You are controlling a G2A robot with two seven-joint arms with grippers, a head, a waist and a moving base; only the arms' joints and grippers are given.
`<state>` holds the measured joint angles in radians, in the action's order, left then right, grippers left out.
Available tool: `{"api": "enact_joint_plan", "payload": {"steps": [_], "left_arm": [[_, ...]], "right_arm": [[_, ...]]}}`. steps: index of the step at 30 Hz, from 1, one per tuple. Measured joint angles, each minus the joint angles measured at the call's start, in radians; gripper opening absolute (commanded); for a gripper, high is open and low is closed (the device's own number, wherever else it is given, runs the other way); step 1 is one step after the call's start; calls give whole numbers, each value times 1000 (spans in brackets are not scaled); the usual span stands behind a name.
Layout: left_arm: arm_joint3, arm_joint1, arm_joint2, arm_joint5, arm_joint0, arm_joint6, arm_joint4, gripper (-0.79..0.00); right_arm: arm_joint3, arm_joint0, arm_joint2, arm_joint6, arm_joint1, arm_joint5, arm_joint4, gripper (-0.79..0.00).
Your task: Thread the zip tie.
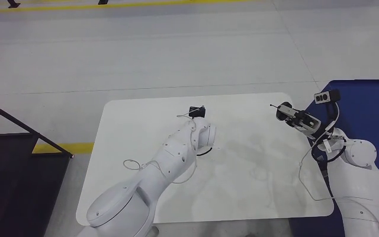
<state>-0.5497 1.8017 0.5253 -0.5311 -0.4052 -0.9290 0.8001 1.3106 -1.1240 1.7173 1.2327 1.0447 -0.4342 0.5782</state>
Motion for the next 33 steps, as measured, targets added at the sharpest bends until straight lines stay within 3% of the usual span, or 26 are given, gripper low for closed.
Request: {"api": "enact_joint_plan", "payload": {"steps": [18, 27, 30, 32, 33], "left_arm": [[42, 36, -16, -63, 16, -20, 118, -643], [104, 50, 14, -7, 21, -28, 94, -637], [125, 55, 20, 7, 22, -20, 91, -665], [135, 60, 24, 11, 24, -20, 89, -720], [138, 62, 26, 14, 25, -20, 87, -785]], "right_arm": [[0, 0, 0, 0, 0, 0, 0, -785], [0, 0, 0, 0, 0, 0, 0, -785], [0, 0, 0, 0, 0, 0, 0, -785], [0, 0, 0, 0, 0, 0, 0, -785], [0, 0, 0, 0, 0, 0, 0, -785]]}}
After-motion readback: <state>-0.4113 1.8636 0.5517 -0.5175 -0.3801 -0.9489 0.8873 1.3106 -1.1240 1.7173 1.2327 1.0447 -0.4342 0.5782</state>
